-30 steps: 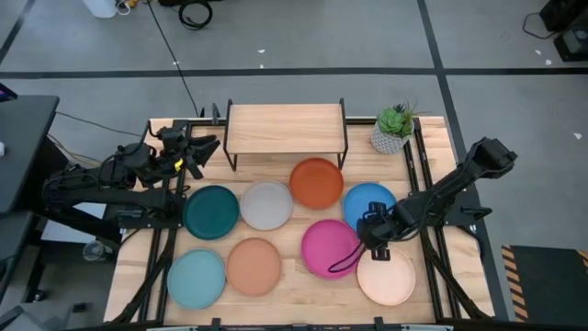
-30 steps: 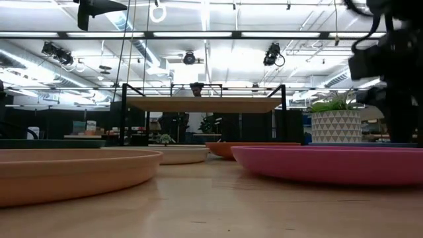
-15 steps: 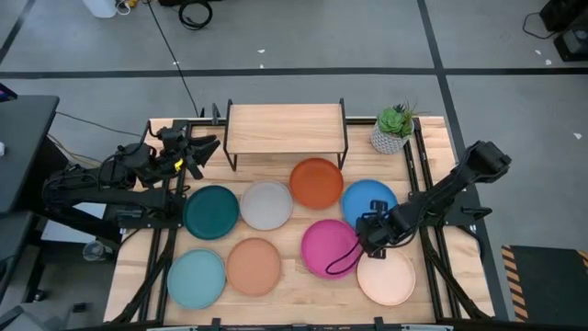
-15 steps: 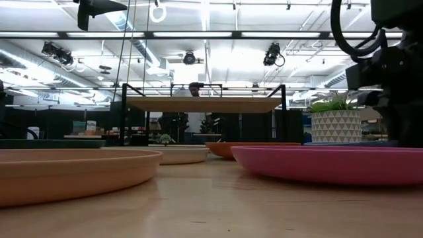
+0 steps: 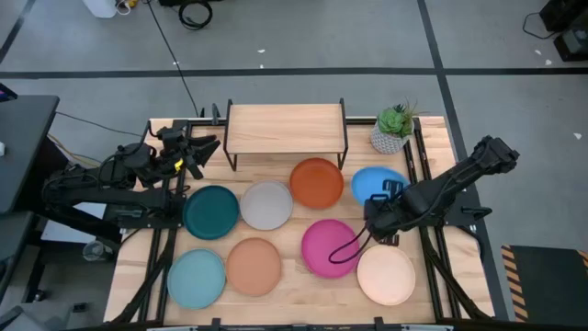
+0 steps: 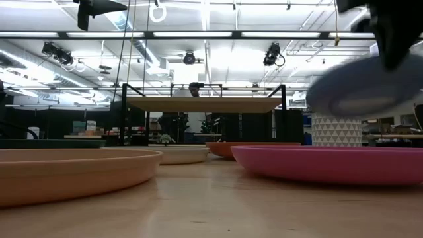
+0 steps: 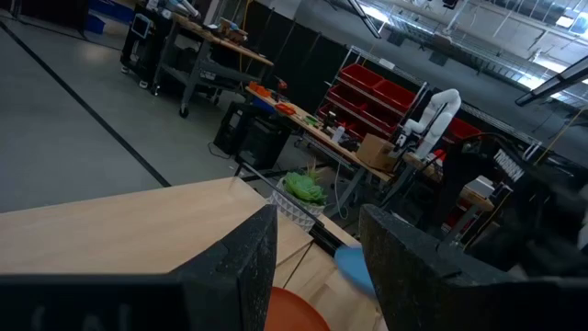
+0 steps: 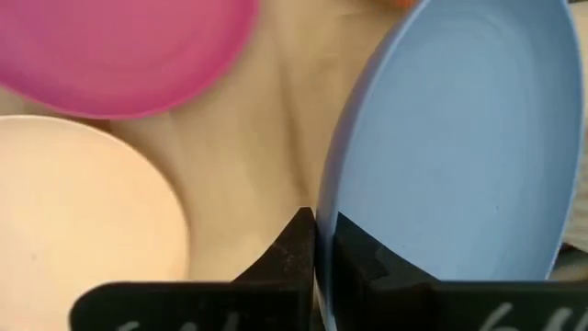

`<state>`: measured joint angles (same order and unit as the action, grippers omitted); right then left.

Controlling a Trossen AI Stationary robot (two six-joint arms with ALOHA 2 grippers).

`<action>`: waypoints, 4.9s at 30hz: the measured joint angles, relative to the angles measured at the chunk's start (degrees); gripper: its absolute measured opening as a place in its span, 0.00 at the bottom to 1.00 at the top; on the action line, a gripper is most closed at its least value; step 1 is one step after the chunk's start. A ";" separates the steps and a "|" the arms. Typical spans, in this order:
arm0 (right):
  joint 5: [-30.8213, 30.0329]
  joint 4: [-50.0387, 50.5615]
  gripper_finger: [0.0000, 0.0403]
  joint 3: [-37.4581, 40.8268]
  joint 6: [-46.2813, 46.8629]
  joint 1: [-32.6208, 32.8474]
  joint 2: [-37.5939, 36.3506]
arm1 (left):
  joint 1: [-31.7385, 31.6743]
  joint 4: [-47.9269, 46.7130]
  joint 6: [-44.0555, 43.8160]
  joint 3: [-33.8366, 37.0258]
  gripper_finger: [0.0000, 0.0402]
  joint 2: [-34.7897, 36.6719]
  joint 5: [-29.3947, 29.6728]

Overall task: Place and stack plates onto a shelf
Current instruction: Put the blue plate on the shelf, then stack the dark green plate on top of the blue plate on the shelf

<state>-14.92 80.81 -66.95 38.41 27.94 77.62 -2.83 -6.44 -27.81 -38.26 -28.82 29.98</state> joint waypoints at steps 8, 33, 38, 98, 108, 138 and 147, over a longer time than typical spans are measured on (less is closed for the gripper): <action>-15.13 8.58 0.06 -15.54 -10.40 -5.15 -0.02 | 0.00 0.81 -0.43 0.00 0.41 -0.07 -0.25; -6.81 -31.96 0.06 -19.96 -72.47 -39.60 17.06 | 0.07 -29.83 -2.68 -19.96 0.38 -8.83 -4.72; -6.72 -30.03 0.07 -19.94 -70.01 -41.45 21.40 | 0.07 -30.52 -3.02 -20.24 0.38 -8.63 -4.74; 2.73 -17.97 0.42 -19.94 -34.15 -38.76 -3.56 | 19.04 -38.43 -10.61 -15.31 0.39 -55.63 -26.95; 2.69 -18.79 0.42 -19.94 -33.41 -38.01 -3.56 | 23.99 -39.45 -33.41 -7.62 0.39 -52.64 -21.55; 2.63 -19.87 0.42 -19.94 -33.02 -37.77 -3.54 | 23.28 -48.27 -37.73 -11.21 0.04 -47.92 -31.87; 2.10 -22.43 0.42 -19.94 -35.31 -37.81 -3.54 | 17.34 -45.34 -33.07 -25.60 0.04 -35.38 -30.77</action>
<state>-12.82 58.38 -86.89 3.10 -9.87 74.08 14.51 -51.78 -60.88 -63.86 -64.20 -0.79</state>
